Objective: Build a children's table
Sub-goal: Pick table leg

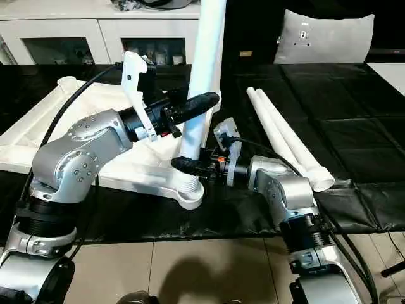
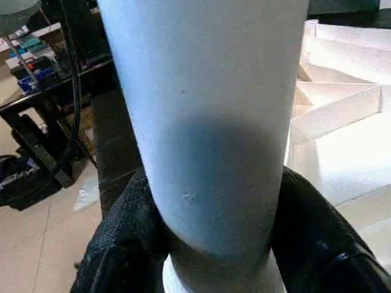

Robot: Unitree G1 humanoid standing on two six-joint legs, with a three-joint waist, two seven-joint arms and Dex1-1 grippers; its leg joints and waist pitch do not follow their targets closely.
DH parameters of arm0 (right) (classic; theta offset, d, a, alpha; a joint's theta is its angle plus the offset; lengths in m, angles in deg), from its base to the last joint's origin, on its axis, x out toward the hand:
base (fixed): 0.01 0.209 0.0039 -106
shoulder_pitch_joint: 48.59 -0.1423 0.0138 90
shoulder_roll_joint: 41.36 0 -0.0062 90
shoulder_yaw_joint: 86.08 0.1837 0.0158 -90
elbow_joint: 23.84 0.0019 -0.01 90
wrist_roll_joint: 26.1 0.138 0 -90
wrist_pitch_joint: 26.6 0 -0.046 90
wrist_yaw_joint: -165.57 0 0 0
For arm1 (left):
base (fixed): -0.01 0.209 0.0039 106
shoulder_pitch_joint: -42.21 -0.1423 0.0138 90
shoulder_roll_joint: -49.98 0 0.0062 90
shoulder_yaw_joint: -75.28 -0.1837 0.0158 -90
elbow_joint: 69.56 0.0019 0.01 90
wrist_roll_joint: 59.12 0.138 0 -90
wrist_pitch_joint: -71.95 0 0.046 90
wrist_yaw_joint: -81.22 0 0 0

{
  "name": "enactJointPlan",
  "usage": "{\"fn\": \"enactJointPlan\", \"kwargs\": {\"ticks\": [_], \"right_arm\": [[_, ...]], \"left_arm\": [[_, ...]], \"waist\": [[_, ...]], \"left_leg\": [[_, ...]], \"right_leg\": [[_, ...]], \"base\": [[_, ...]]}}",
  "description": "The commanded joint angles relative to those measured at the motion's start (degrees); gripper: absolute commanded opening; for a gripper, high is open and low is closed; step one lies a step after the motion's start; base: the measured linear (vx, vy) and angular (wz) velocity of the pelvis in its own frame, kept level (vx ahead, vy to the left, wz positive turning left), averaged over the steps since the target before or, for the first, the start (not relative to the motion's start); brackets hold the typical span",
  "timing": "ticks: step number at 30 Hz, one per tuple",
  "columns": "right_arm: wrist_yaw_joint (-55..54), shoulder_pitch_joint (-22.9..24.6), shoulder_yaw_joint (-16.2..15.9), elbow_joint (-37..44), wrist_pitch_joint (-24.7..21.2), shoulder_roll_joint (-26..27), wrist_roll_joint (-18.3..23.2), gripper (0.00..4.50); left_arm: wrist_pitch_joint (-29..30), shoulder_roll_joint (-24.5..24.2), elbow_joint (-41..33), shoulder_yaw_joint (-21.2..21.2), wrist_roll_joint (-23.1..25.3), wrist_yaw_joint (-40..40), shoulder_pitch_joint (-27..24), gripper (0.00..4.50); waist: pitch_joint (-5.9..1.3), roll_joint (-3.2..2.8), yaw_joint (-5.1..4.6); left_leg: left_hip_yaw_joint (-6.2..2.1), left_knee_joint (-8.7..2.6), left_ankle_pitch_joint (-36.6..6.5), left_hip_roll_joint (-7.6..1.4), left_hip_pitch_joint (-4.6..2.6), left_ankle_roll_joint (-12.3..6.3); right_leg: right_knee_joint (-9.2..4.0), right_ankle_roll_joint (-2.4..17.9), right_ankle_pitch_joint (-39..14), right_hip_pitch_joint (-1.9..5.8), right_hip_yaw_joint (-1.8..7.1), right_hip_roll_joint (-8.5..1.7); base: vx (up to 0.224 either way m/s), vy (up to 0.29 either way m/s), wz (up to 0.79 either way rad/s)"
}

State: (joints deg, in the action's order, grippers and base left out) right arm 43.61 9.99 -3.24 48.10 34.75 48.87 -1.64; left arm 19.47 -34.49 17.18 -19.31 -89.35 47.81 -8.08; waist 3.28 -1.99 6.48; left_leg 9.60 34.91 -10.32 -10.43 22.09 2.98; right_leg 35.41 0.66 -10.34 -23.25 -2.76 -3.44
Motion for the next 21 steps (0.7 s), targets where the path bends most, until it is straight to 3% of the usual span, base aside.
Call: {"fn": "enactJointPlan", "kwargs": {"ticks": [1, 3, 4, 5, 7, 9, 12, 14, 15, 16, 18, 19, 21], "right_arm": [[-2.14, -1.02, 1.59, -0.19, -1.08, 0.00, 0.03, 1.96], [-3.21, -1.09, 1.91, -0.24, -1.28, 0.22, -0.13, 1.96], [-3.54, -1.09, 1.99, -0.25, -1.14, 0.43, -0.19, 1.96], [-3.71, -1.09, 2.02, -0.25, -0.99, 0.57, -0.23, 1.96], [-4.57, -1.13, 2.48, -0.33, -0.19, 1.36, -0.10, 1.96], [-5.85, -1.22, 2.92, -0.49, 0.66, 2.03, -0.31, 1.96], [-9.78, -2.02, 4.05, -1.80, 1.08, 3.44, -1.29, 1.96], [-10.25, -2.15, 4.23, -2.12, 1.23, 3.67, -1.46, 1.96], [-10.32, -2.09, 4.26, -2.18, 1.48, 3.71, -1.44, 1.96], [-10.39, -2.02, 4.33, -2.12, 1.55, 3.74, -1.38, 1.96], [-10.84, -1.64, 4.78, -1.64, 1.56, 3.80, -1.00, 1.93], [-11.15, -1.27, 5.07, -1.24, 1.50, 3.75, -0.85, 1.93], [-11.63, -0.56, 5.57, -0.61, 1.72, 3.55, -0.75, 1.89]], "left_arm": [[1.74, 0.30, -1.96, -0.93, -1.97, -1.31, 0.00, 1.77], [1.97, 0.44, -2.16, -0.83, -2.07, -1.06, 0.04, 1.77], [2.60, 0.52, -2.37, -0.68, -2.68, -1.20, 0.14, 2.33], [3.06, 0.57, -2.52, -0.57, -3.13, -1.32, 0.21, 2.47], [4.19, 0.91, -3.41, -0.18, -4.86, -1.91, 0.16, 2.47], [4.72, 1.07, -4.44, -0.17, -6.05, -2.77, 0.01, 2.84], [5.58, 2.95, -7.57, -0.02, -9.38, -4.13, -0.69, 2.95], [6.46, 3.55, -8.67, 0.16, -11.08, -4.79, -0.94, 3.29], [6.83, 3.80, -9.17, 0.32, -12.06, -5.05, -1.08, 3.29], [6.81, 3.96, -9.20, 0.50, -12.28, -4.88, -1.08, 3.29], [6.76, 4.79, -8.61, 1.81, -13.27, -3.94, -0.85, 3.42], [6.24, 4.91, -7.98, 2.84, -13.63, -3.79, -0.73, 3.42], [5.47, 4.63, -6.85, 4.59, -14.26, -4.07, -0.68, 3.42]], "waist": [[-4.51, 1.16, 0.08], [-4.53, 1.05, 0.10], [-4.56, 0.89, 0.13], [-4.54, 0.97, 0.10], [-4.53, 0.90, 0.15], [-4.56, 0.90, 0.13], [-4.50, 0.56, -0.02], [-4.52, 0.64, 0.04], [-4.41, 0.65, -0.01], [-4.47, 0.28, 0.10], [-4.42, 0.44, 0.22], [-4.38, 0.03, 0.15], [-4.35, 0.48, -0.25]], "left_leg": [[-0.39, -3.30, -4.37, -1.97, -0.54, -2.69], [-0.41, -3.31, -4.42, -1.98, -0.56, -2.52], [-0.43, -3.29, -4.38, -1.99, -0.60, -2.45], [-0.41, -3.30, -4.55, -1.98, -0.60, -2.40], [-0.39, -3.32, -4.68, -1.94, -0.62, -2.15], [-0.42, -3.34, -4.79, -2.00, -0.60, -2.05], [-0.39, -3.40, -5.10, -2.06, -0.57, -1.61], [-0.44, -3.40, -5.33, -1.97, -0.65, -1.38], [-0.41, -3.47, -6.06, -1.95, -0.68, -1.37], [-0.46, -3.43, -6.01, -1.94, -0.77, -1.18], [-0.31, -3.42, -6.01, -1.98, -0.83, -1.03], [-0.40, -3.45, -6.31, -1.89, -0.63, -1.02], [-0.47, -3.56, -6.71, -1.72, -0.44, -1.21]], "right_leg": [[-3.54, 11.86, -8.68, 3.31, 2.09, -4.05], [-3.54, 11.78, -8.66, 3.31, 2.11, -4.04], [-3.46, 11.85, -8.49, 3.27, 2.09, -4.04], [-3.52, 11.90, -8.39, 3.28, 2.09, -4.01], [-3.51, 12.21, -8.39, 3.25, 2.10, -4.06], [-3.41, 12.46, -7.97, 3.24, 2.09, -4.06], [-3.56, 12.66, -8.07, 3.20, 2.13, -4.06], [-3.49, 12.51, -8.07, 3.30, 2.09, -3.97], [-3.64, 12.27, -8.80, 3.25, 2.10, -3.92], [-3.56, 12.31, -9.01, 3.23, 2.12, -4.00], [-3.69, 12.93, -8.70, 3.11, 2.15, -3.87], [-3.57, 12.99, -8.28, 3.25, 2.13, -3.82], [-3.77, 11.93, -8.70, 3.62, 2.06, -3.77]], "base": [[0.000, 0.000, 0.00], [0.000, 0.000, 0.00], [0.000, 0.000, 0.00], [0.000, 0.000, 0.00], [0.000, 0.000, 0.00], [0.000, 0.000, 0.00], [0.000, 0.000, 0.00], [0.000, 0.000, 0.00], [0.000, 0.000, 0.00], [0.000, 0.000, 0.00], [0.000, 0.000, 0.00], [0.000, 0.000, 0.00], [0.000, 0.000, 0.00]]}}
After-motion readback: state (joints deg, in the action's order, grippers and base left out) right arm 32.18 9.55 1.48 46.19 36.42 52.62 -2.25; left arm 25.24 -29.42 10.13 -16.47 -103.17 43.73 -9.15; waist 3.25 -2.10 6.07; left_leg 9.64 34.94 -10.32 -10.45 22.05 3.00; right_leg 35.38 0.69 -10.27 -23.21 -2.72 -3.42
